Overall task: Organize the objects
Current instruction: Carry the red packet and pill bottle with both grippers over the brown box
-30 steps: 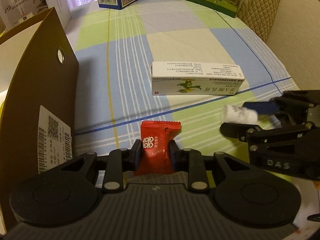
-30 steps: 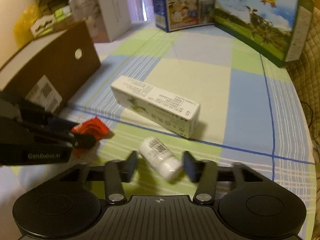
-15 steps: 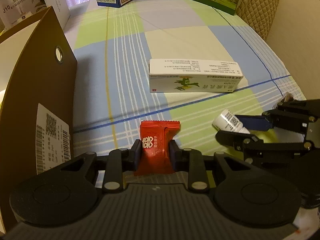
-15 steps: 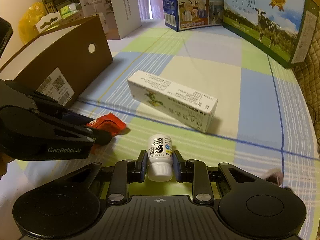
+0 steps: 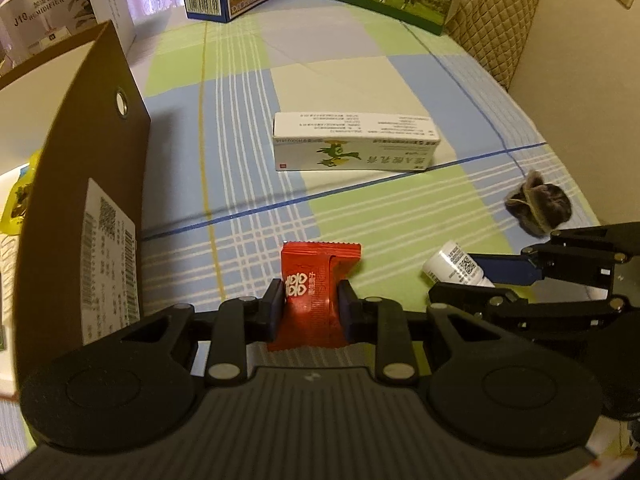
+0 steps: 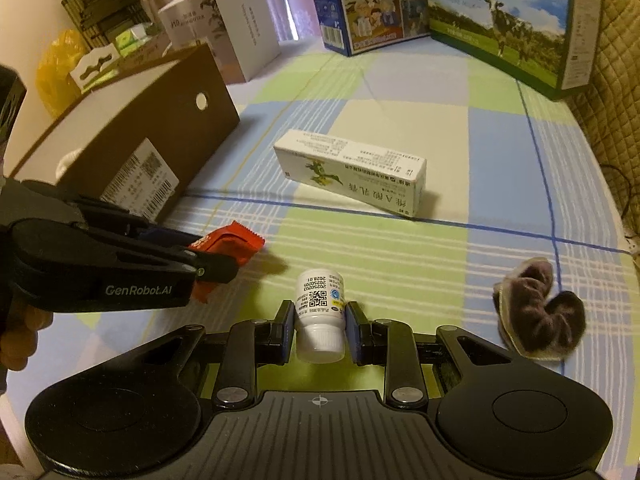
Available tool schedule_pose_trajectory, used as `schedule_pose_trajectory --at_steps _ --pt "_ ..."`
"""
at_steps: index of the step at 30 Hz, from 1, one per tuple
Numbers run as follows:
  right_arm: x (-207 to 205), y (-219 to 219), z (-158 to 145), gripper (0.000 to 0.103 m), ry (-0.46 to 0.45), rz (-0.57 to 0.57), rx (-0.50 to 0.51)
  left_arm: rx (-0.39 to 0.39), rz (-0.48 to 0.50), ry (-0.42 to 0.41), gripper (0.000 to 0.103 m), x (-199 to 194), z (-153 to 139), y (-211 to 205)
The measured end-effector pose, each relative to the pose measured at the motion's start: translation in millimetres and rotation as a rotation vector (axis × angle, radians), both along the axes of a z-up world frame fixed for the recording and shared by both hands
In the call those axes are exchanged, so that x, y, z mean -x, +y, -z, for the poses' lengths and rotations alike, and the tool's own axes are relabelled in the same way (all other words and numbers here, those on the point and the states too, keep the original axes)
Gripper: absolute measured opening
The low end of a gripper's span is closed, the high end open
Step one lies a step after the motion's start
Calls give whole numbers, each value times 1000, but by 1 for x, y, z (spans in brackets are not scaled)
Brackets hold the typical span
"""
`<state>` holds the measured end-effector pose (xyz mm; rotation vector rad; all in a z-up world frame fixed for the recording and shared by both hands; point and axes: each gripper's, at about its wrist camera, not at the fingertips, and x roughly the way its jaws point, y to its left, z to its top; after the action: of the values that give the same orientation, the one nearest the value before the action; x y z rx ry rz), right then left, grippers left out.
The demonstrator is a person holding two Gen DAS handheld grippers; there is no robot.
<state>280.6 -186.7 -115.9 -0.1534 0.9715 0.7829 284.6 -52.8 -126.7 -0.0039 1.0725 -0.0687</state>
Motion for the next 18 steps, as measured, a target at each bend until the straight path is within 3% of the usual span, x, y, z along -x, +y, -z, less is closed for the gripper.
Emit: schedule_pose_trajectory --at_steps 10,18 --pt "26 -4 -42 24 -24 19 -82 53 -12 -82 23 42 -44 8" --pt "53 21 -73 24 -11 -15 -162 85 -57 -164 23 80 -82 38"
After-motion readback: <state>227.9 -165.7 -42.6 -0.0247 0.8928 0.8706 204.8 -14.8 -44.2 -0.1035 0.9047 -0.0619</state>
